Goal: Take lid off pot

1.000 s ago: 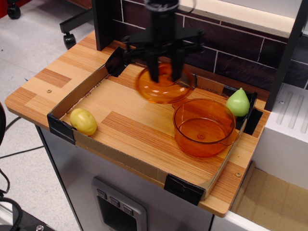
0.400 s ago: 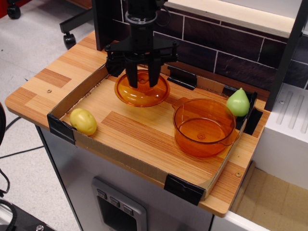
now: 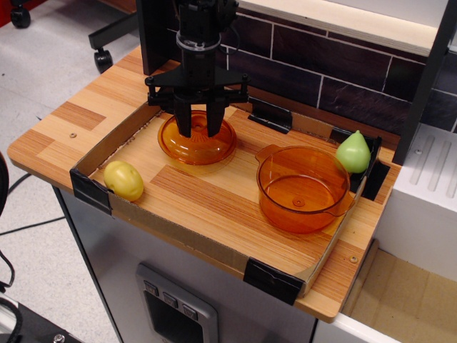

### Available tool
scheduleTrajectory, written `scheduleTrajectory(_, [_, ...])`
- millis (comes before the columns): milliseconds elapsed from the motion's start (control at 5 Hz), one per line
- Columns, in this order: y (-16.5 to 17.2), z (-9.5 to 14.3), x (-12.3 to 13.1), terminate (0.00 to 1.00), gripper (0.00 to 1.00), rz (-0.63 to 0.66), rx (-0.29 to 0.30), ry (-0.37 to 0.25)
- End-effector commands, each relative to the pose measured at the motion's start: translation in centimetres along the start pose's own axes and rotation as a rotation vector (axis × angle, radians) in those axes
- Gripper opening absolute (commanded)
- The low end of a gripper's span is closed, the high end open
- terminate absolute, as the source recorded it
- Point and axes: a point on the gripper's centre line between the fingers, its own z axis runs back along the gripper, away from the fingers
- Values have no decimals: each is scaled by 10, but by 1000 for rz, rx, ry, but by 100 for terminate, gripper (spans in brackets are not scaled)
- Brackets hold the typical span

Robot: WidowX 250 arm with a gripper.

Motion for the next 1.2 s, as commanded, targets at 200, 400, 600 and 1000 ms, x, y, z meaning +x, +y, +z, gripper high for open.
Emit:
scheduleTrajectory(200, [-4,32,-1,0,100,-13,-39,-14])
scheduleTrajectory(400, [-12,56,-4,0,100,-10,-81,-29])
scheduleTrajectory(600, [-15,77,-8,0,100,-15,-104,-25])
scheduleTrajectory(1000, [-14,97,-10,0,100,-49,-106,-72])
